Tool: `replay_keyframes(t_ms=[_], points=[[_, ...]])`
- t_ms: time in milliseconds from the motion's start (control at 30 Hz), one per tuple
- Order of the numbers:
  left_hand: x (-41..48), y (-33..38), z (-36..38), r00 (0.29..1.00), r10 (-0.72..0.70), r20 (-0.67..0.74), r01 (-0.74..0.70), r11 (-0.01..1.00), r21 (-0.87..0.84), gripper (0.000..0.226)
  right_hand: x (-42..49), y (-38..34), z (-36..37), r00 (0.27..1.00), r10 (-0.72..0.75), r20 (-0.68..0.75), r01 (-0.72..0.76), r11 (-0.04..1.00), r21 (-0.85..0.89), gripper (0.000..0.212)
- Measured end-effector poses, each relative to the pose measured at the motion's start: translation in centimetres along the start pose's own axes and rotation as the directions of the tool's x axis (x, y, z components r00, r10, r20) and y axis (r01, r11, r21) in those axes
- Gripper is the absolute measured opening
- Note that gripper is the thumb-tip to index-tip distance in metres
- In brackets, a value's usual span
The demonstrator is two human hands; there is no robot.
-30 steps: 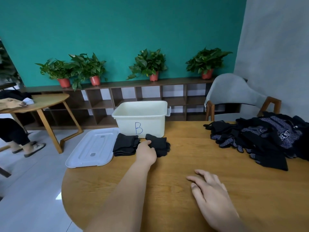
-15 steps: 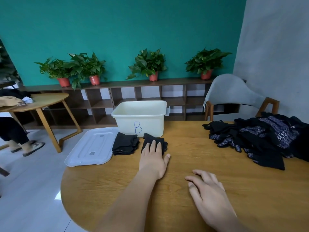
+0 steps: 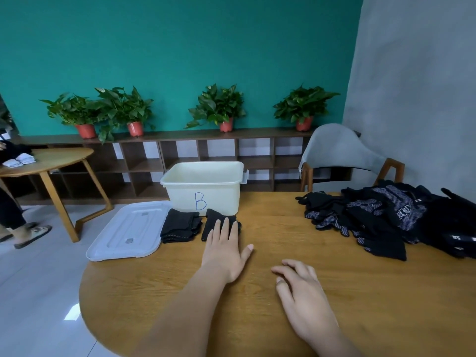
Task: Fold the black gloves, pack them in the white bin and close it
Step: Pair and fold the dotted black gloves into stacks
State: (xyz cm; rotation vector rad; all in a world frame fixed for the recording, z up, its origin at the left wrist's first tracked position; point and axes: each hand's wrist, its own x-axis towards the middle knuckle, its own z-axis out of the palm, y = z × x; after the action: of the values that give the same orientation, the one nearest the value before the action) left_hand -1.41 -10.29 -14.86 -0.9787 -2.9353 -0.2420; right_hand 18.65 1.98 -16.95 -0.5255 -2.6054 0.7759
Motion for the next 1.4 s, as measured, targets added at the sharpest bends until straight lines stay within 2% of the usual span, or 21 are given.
replay_keyframes(t_ms=[200, 300, 400, 467, 533, 633, 733, 833, 933, 1033, 1200, 1300, 1400], points=[[-3.7, 3.9, 0.2, 0.993, 0.116, 0.022, -0.113, 0.989, -0.099, 0.080, 0.0, 0.6, -0.7, 0.969, 0.136, -0.204, -0.090, 0.971, 0.223, 0.029], [-6.0, 6.3, 0.8, 0.992, 0.123, 0.039, -0.116, 0.981, -0.155, 0.076, -0.1, 1.1, -1.1, 0.919, 0.257, -0.298, -0.135, 0.918, 0.372, 0.032], [-8.0, 8.8, 1.8, 0.997, 0.073, 0.031, -0.065, 0.975, -0.214, 0.074, -0.2, 1.3, -1.6, 0.845, 0.386, -0.370, -0.129, 0.819, 0.559, 0.035], [-8.9, 9.8, 2.7, 0.997, 0.073, 0.025, -0.067, 0.982, -0.178, 0.074, -0.3, 1.6, -1.9, 0.813, 0.448, -0.373, -0.118, 0.753, 0.647, 0.035], [-9.3, 10.1, 3.0, 0.996, 0.082, 0.024, -0.078, 0.990, -0.121, 0.076, -0.2, 2.1, -2.3, 0.789, 0.479, -0.385, -0.131, 0.743, 0.656, 0.033], [-9.5, 10.2, 3.0, 0.996, 0.090, 0.003, -0.090, 0.991, -0.094, 0.077, 0.4, 4.3, -3.6, 0.763, 0.455, -0.459, -0.201, 0.842, 0.500, 0.031], [-9.7, 10.6, 3.0, 0.990, 0.133, -0.040, -0.136, 0.988, -0.074, 0.075, 0.9, 7.8, -6.6, 0.799, 0.419, -0.432, -0.374, 0.908, 0.189, 0.038], [-9.7, 10.7, 3.2, 0.984, 0.169, -0.060, -0.172, 0.983, -0.064, 0.075, 1.3, 11.8, -9.4, 0.870, 0.350, -0.348, -0.446, 0.859, -0.253, 0.053], [-9.6, 10.7, 3.2, 0.981, 0.186, -0.056, -0.189, 0.980, -0.061, 0.075, 1.9, 14.4, -10.4, 0.928, 0.330, -0.174, -0.372, 0.789, -0.489, 0.060], [-9.6, 10.7, 3.3, 0.980, 0.192, -0.054, -0.195, 0.978, -0.071, 0.076, 2.3, 15.1, -10.3, 0.920, 0.380, -0.093, -0.374, 0.786, -0.492, 0.069], [-9.5, 10.6, 3.3, 0.981, 0.186, -0.047, -0.190, 0.979, -0.077, 0.074, 2.2, 15.3, -9.8, 0.925, 0.351, -0.145, -0.374, 0.782, -0.499, 0.070], [-9.6, 10.8, 3.2, 0.981, 0.186, -0.062, -0.191, 0.978, -0.089, 0.073, 1.7, 15.2, -9.7, 0.948, 0.231, -0.220, -0.313, 0.804, -0.505, 0.061], [-9.8, 10.8, 3.1, 0.979, 0.189, -0.077, -0.195, 0.976, -0.091, 0.072, 0.8, 15.0, -9.7, 0.963, 0.034, -0.266, -0.144, 0.903, -0.405, 0.042]])
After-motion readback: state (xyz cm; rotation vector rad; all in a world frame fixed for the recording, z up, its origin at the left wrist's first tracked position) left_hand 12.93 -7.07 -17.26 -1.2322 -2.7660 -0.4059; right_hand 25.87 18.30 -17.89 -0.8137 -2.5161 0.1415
